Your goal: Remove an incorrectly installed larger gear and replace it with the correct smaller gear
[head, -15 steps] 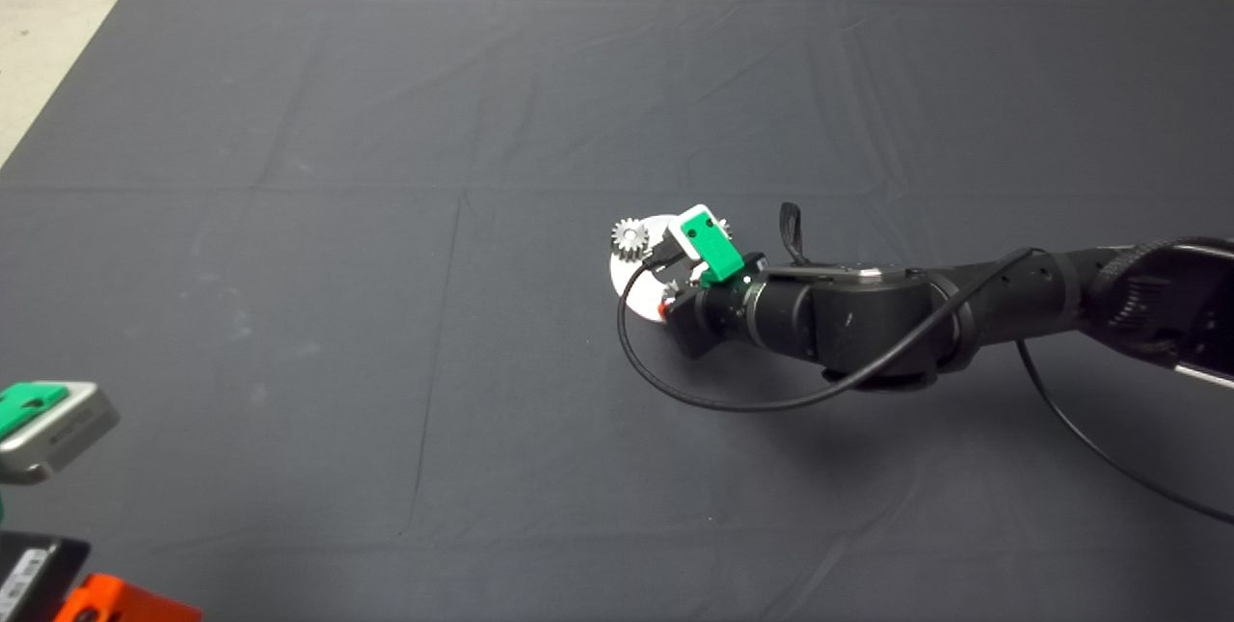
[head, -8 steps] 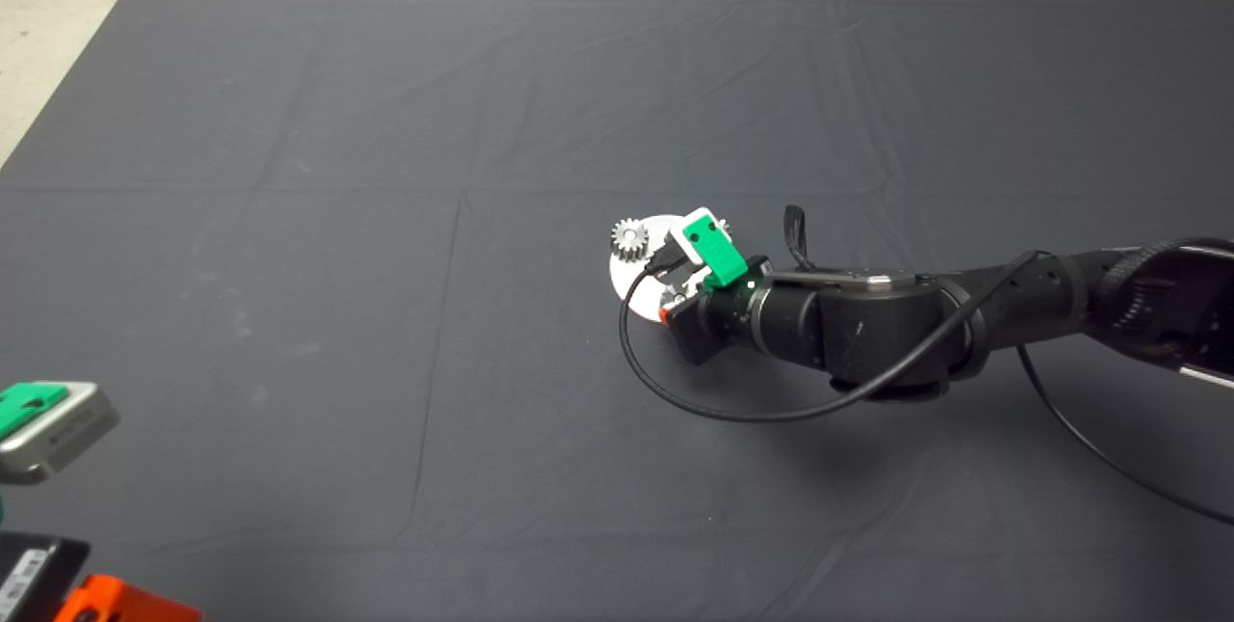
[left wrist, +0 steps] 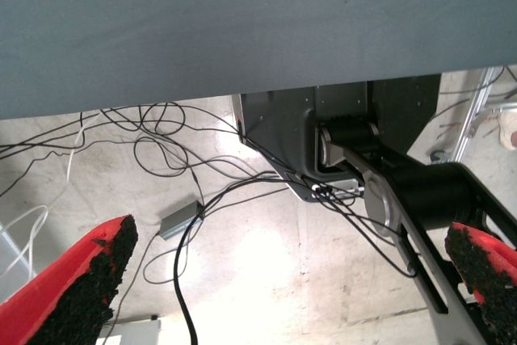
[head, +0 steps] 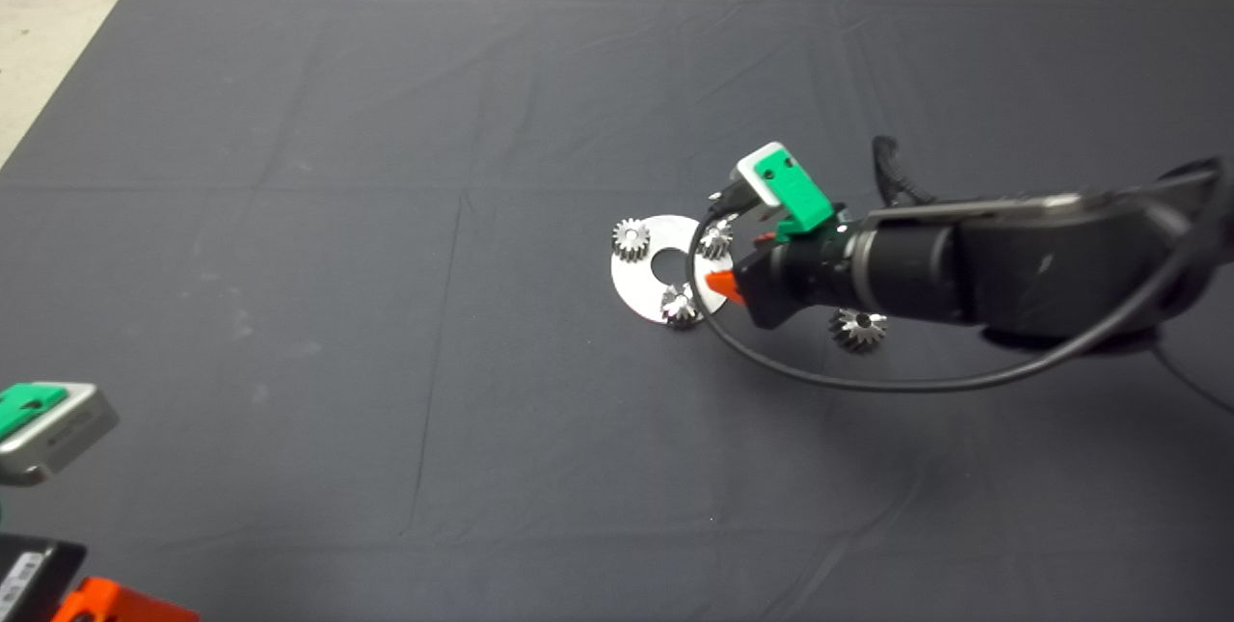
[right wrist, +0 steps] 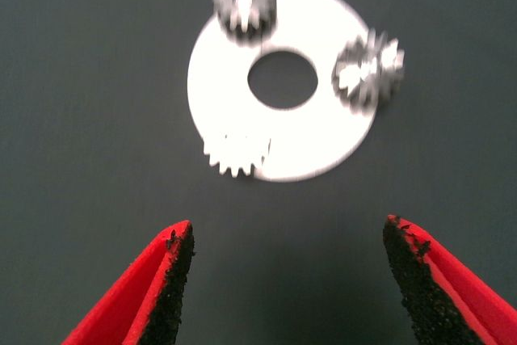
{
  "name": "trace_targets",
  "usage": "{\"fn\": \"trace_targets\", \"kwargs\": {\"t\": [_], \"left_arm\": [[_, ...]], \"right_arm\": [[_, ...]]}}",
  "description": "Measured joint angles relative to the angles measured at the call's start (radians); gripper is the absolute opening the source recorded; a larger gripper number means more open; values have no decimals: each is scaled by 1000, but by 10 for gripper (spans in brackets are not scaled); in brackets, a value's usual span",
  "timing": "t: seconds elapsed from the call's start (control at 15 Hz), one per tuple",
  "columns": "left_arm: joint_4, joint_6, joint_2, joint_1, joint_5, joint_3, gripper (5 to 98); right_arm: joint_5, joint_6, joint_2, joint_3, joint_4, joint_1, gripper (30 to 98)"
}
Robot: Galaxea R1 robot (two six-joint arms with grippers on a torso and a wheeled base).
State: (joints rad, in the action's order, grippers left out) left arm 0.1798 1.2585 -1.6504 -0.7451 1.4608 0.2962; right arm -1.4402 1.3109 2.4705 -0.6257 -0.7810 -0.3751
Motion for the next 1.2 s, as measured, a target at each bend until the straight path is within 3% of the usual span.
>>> {"fn": "trace_targets", "kwargs": {"t": [0.27, 0.47, 0.6, 0.73, 0.93, 1.2], "left_arm": [[0, -38, -31, 0, -33, 1, 978], [0, -43, -37, 0, -37, 3, 978], [0, -44, -51, 0, -37, 3, 978], [0, -44, -67, 0, -46, 3, 978], [0, -44, -73, 0, -79, 2, 978], [0, -44, -92, 0, -82, 1, 978]], "right_arm": [[1, 76, -65, 72, 420, -102, 671], [6, 148, -111, 125, 604, -160, 702], [43, 173, -152, 189, 645, -180, 719], [86, 182, -185, 231, 665, -187, 777], [92, 183, -263, 237, 667, -191, 814], [101, 204, -307, 265, 669, -191, 867]]}}
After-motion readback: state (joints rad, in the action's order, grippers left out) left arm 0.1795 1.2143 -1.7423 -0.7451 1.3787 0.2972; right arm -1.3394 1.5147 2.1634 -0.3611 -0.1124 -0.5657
